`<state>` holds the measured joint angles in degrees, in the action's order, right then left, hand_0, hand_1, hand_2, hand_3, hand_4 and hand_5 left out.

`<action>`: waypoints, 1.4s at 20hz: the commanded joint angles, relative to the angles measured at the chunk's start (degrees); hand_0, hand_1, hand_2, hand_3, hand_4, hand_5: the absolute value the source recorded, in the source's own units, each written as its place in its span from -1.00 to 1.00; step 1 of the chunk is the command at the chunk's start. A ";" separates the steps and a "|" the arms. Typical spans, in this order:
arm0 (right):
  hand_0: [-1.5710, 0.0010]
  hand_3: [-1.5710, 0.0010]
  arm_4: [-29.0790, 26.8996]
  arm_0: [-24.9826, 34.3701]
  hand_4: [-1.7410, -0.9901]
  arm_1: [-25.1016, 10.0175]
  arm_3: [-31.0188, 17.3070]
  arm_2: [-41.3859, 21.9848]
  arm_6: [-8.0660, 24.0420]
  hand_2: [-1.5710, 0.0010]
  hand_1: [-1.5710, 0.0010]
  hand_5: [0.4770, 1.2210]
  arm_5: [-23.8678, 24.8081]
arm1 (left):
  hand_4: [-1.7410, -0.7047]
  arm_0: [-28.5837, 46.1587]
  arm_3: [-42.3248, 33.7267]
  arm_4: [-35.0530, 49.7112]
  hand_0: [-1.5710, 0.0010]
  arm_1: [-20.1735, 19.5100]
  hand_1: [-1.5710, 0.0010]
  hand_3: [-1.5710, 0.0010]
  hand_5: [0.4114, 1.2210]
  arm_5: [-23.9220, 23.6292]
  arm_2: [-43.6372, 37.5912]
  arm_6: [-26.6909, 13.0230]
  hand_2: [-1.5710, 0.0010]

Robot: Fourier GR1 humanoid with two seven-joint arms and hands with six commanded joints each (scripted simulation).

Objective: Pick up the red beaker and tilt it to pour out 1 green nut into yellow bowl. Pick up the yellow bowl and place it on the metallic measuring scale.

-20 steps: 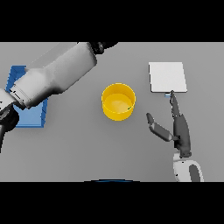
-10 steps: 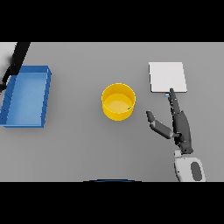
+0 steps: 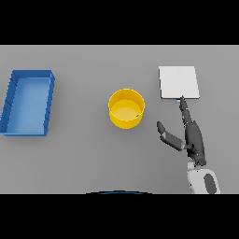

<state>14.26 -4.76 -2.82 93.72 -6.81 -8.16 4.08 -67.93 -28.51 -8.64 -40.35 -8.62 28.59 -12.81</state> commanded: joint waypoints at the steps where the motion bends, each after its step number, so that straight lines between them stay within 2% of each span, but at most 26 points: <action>1: 1.00 1.00 0.16 0.69 0.42 -0.39 0.13 0.14 0.63 1.00 1.00 -0.62 0.01 | -1.00 2.89 -3.08 1.93 -1.00 -0.86 -1.00 -0.85 1.00 -1.68 -0.72 -2.30 -1.00; 5: 1.00 1.00 0.57 0.08 0.43 -0.95 1.04 -0.52 0.62 1.00 1.00 -0.53 -0.71 | -1.00 16.42 -17.52 7.61 -1.00 -4.31 -1.00 -0.85 1.00 -8.99 -0.64 -11.11 -1.00; 7: 1.00 1.00 0.40 0.37 0.41 -0.95 0.52 -0.26 0.81 1.00 1.00 -0.51 -0.63 | -1.00 23.03 -25.59 9.90 -1.00 -5.94 -1.00 -0.85 1.00 -12.27 0.04 -13.28 -1.00; 9: 1.00 1.00 0.48 0.66 0.40 -0.94 0.27 -0.26 1.31 1.00 1.00 -0.50 -0.60 | -1.00 27.23 -29.86 11.03 -1.00 -6.63 -1.00 -0.84 1.00 -15.08 1.06 -16.01 -1.00; 10: 1.00 1.00 0.68 -0.01 0.39 -0.46 0.55 -0.77 0.56 1.00 1.00 -0.50 -0.51 | -1.00 29.12 -30.84 11.94 -1.00 -6.97 -1.00 -0.85 1.00 -16.02 1.11 -16.51 -1.00; 13: 1.00 1.00 0.57 0.84 0.40 -0.57 0.04 -0.57 1.04 1.00 1.00 -0.49 -0.60 | -1.00 31.59 -33.02 13.30 -1.00 -7.06 -1.00 -0.92 1.00 -18.63 1.99 -18.11 -1.00; 16: 1.00 1.00 1.58 -0.78 0.42 -0.44 1.71 -1.51 0.20 1.00 1.00 -0.50 -0.38 | -1.00 33.56 -34.56 14.19 -1.00 -7.02 -1.00 -0.96 0.74 -20.51 3.78 -19.26 -1.00; 18: 1.00 1.00 1.16 -0.31 0.43 -0.56 1.05 -1.04 0.78 1.00 1.00 -0.50 -0.46 | -1.00 33.90 -35.13 14.20 -1.00 -7.38 -1.00 -0.97 0.37 -21.09 5.51 -20.62 -1.00; 19: 1.00 1.00 1.37 -0.93 0.43 -0.64 0.74 -1.16 -0.88 1.00 1.00 -0.49 -0.38 | -0.86 34.14 -35.38 14.02 -1.00 -8.26 -1.00 -0.98 0.23 -19.97 6.18 -20.99 -1.00; 20: 1.00 1.00 1.72 -0.73 0.45 -0.50 0.28 -1.09 -0.26 1.00 1.00 -0.50 0.04 | -0.59 34.18 -36.43 13.79 -1.00 -9.16 -1.00 -0.91 0.12 -17.66 6.75 -21.79 -1.00; 21: 1.00 1.00 1.03 -0.44 0.46 -0.58 0.49 -0.67 -0.07 1.00 1.00 -0.50 -0.10 | -0.29 35.01 -38.25 14.77 -0.99 -9.97 -0.84 -0.73 0.04 -15.29 6.62 -21.15 -0.82; 22: 1.00 1.00 0.68 -0.67 0.47 -0.49 0.50 -0.70 -0.28 1.00 1.00 -0.50 -0.35 | -0.01 35.36 -38.99 16.40 -0.86 -10.43 -0.50 -0.44 -0.03 -12.70 6.45 -20.81 -0.51; 24: 1.00 1.00 1.59 -1.43 0.48 -0.34 1.14 -1.26 -0.91 1.00 1.00 -0.50 0.10 | 0.36 35.83 -39.99 18.87 -0.19 -11.51 0.04 0.08 -0.14 -7.81 6.42 -20.82 0.02; 26: 1.00 1.00 1.77 -1.62 0.49 -0.35 1.74 -1.40 -0.59 1.00 1.00 -0.49 0.17 | 0.59 35.55 -40.99 19.93 0.24 -12.18 0.38 0.41 -0.23 -4.89 6.72 -20.83 0.37; 27: 1.00 1.00 1.84 -1.55 0.48 -0.43 1.77 -1.21 0.28 1.00 1.00 -0.49 0.34 | 0.67 34.98 -40.82 20.21 0.39 -12.30 0.51 0.53 -0.26 -3.99 6.66 -21.20 0.50; 28: 1.00 1.00 1.65 -2.11 0.48 -0.31 2.16 -1.45 -0.36 1.00 1.00 -0.49 0.10 | 0.72 35.30 -40.43 20.63 0.51 -12.36 0.61 0.62 -0.29 -3.55 6.42 -20.36 0.60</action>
<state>15.91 -6.89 -3.12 95.88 -8.27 -8.64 4.16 -32.60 -68.93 11.99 -52.72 -12.17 35.00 -33.19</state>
